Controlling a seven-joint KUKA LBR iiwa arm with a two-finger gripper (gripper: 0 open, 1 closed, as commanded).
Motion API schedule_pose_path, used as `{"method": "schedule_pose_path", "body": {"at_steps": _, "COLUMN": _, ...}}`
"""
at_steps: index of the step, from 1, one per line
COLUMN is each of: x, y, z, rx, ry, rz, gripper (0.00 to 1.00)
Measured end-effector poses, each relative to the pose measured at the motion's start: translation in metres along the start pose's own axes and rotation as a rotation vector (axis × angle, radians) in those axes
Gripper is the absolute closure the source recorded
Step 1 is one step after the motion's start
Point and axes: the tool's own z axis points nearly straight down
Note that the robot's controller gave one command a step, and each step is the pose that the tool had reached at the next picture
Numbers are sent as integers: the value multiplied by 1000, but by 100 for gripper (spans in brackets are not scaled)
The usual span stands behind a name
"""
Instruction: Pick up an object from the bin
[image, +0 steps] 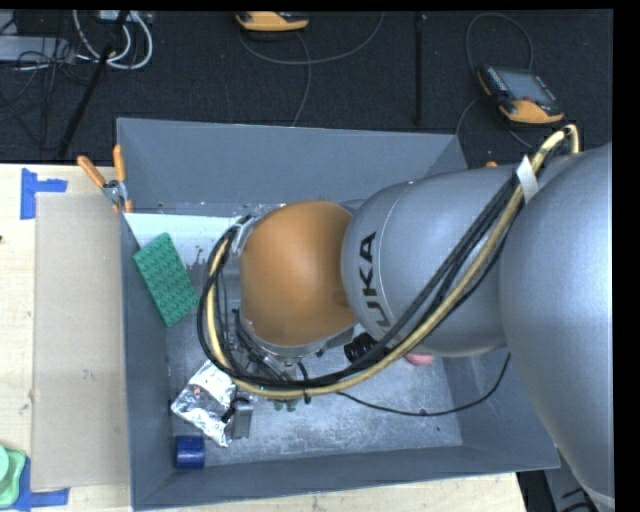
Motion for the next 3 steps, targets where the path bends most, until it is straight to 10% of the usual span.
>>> {"method": "schedule_pose_path", "body": {"at_steps": 1, "x": -39, "y": 10, "z": 99, "rx": -1, "ry": -3, "rz": -130, "gripper": 0}}
{"method": "schedule_pose_path", "body": {"at_steps": 2, "x": -40, "y": 9, "z": 96, "rx": -2, "ry": -7, "rz": -126, "gripper": 100}}
{"method": "schedule_pose_path", "body": {"at_steps": 3, "x": -14, "y": 10, "z": -85, "rx": -5, "ry": -16, "rz": -172, "gripper": 100}}
